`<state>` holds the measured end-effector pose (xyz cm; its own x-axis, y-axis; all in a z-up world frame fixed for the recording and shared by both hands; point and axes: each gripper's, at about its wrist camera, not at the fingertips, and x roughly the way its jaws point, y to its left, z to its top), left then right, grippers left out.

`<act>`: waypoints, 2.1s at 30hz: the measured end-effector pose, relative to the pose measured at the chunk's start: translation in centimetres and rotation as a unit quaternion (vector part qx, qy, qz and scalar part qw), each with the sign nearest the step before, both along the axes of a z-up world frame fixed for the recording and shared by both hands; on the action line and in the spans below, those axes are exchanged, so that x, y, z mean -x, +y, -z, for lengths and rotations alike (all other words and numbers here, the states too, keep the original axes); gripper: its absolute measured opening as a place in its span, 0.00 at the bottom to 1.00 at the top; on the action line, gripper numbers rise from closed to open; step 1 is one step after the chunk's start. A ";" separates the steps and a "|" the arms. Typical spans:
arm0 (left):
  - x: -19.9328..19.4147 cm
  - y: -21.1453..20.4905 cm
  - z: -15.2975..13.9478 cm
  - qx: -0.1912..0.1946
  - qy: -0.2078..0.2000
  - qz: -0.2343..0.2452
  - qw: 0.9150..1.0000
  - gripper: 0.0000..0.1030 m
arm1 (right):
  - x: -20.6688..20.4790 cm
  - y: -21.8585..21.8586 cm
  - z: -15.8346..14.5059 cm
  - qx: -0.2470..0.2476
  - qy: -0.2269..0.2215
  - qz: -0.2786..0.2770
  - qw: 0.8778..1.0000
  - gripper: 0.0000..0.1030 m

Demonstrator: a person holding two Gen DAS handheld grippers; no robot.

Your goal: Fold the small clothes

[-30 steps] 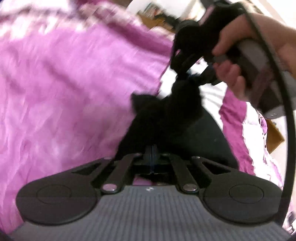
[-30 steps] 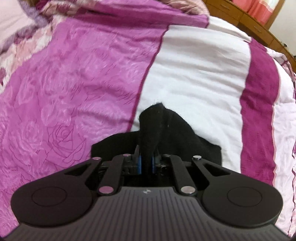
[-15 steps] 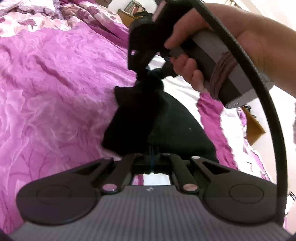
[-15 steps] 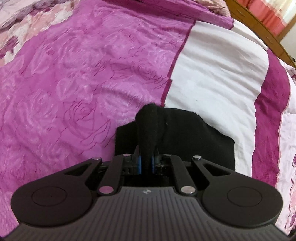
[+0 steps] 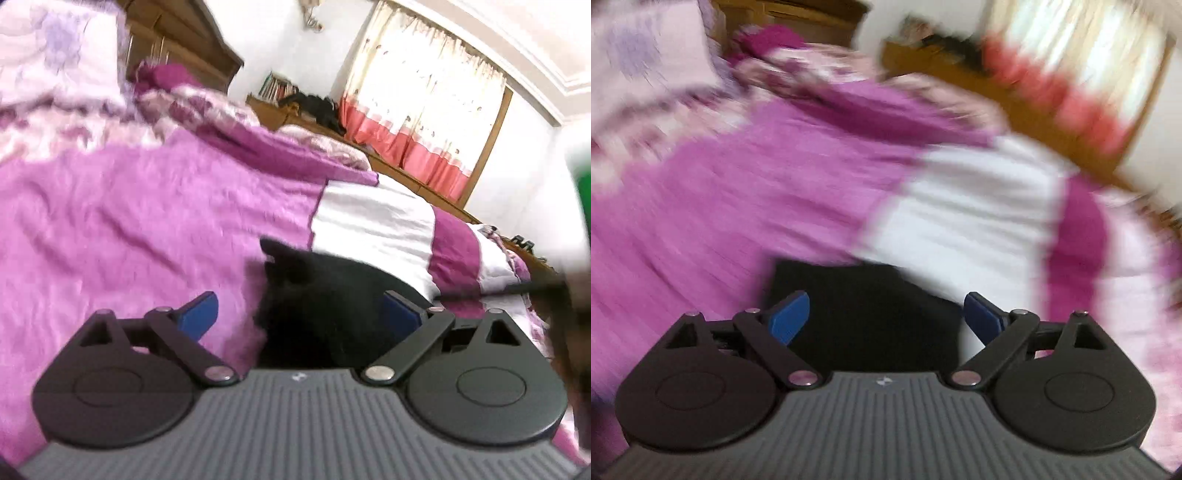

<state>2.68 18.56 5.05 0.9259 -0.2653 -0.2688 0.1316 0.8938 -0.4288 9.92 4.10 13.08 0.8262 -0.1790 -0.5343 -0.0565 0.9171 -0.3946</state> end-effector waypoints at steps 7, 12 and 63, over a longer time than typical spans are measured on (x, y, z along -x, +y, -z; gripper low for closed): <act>-4.1 1.3 -0.7 0.080 0.094 0.031 0.992 0.14 | 5.5 -9.0 8.0 -0.106 0.012 0.118 0.987 0.90; -4.8 2.5 1.2 0.168 0.163 0.053 0.971 0.17 | 7.1 -9.4 9.2 -0.113 0.003 0.151 0.982 0.90; -9.9 8.1 3.1 0.249 0.191 0.105 0.943 0.96 | 6.3 -22.0 11.7 -0.600 0.057 0.178 0.778 0.99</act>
